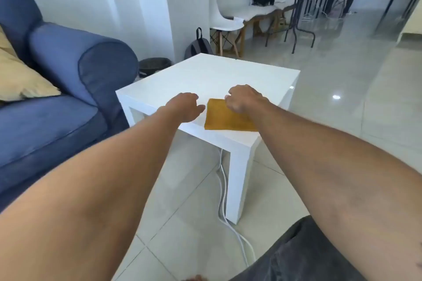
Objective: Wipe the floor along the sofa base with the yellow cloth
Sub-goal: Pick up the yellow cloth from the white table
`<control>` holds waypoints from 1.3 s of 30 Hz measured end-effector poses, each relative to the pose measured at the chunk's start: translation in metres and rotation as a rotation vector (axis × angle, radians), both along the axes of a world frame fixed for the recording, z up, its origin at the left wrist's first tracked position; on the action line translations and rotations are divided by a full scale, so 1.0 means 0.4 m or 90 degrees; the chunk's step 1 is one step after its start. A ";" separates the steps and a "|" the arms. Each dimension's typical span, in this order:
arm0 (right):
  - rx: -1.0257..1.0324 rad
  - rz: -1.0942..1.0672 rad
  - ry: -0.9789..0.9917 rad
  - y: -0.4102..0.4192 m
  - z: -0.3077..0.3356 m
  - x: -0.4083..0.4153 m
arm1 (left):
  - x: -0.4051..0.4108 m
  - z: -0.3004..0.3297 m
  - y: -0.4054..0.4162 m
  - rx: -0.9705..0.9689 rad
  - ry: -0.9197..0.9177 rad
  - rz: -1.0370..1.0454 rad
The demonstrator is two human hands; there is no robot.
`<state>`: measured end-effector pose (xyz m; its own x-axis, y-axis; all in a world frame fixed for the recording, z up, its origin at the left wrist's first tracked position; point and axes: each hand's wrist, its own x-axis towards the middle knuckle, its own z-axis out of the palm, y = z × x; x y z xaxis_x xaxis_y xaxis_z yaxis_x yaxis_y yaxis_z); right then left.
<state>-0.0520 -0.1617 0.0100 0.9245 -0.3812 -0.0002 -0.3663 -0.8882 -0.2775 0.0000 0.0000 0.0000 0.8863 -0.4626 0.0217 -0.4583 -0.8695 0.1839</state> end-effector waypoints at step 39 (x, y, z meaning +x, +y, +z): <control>0.017 0.240 -0.137 0.293 0.174 0.005 | -0.052 0.236 0.300 -0.129 -0.147 0.129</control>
<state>-0.0501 -0.0447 0.0798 0.9791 -0.0188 0.2026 0.0516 -0.9403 -0.3364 -0.0209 0.1200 0.0942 0.9206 -0.2432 0.3054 -0.3295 -0.9037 0.2736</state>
